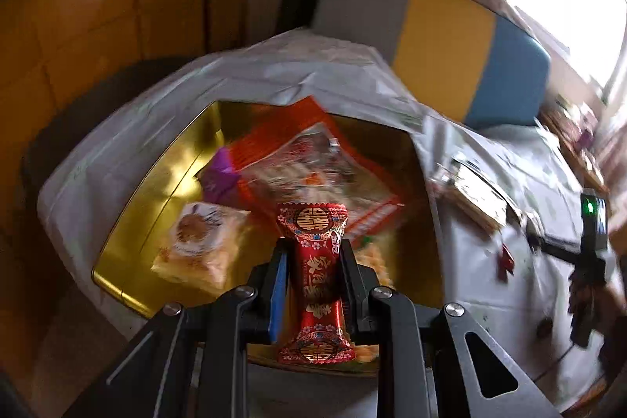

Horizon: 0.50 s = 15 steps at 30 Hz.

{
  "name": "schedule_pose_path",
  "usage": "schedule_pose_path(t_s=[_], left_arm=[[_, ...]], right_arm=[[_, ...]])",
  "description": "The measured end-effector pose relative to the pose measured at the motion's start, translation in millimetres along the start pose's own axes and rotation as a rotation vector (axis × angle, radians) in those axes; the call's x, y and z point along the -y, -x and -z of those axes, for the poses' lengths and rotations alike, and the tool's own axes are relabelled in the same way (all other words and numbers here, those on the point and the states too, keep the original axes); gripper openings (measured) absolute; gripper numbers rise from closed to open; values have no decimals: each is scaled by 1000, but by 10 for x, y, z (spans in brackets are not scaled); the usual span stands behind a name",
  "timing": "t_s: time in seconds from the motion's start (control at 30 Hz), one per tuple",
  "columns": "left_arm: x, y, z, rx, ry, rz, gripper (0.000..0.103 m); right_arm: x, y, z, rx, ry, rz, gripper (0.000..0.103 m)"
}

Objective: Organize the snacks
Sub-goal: 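Carry the red candy bar over the gold tray with the left tool, then open the left tool to release the candy bar into the tray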

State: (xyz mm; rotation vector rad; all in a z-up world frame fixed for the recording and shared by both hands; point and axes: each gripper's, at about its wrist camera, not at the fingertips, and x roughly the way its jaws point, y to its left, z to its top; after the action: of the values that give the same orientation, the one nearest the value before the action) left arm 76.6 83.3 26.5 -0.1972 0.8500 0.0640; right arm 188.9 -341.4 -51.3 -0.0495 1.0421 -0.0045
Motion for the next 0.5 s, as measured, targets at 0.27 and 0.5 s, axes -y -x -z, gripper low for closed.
schedule_pose_path(t_s=[0.27,0.5], left_arm=[[-226,-353,-18,-79,80,-13,26],[-161,-531,113,-115,37,-62,28]], right_arm=[[-30,-5,-13,1,6,4,37],[-25,-11,-19,2,11,5,37]])
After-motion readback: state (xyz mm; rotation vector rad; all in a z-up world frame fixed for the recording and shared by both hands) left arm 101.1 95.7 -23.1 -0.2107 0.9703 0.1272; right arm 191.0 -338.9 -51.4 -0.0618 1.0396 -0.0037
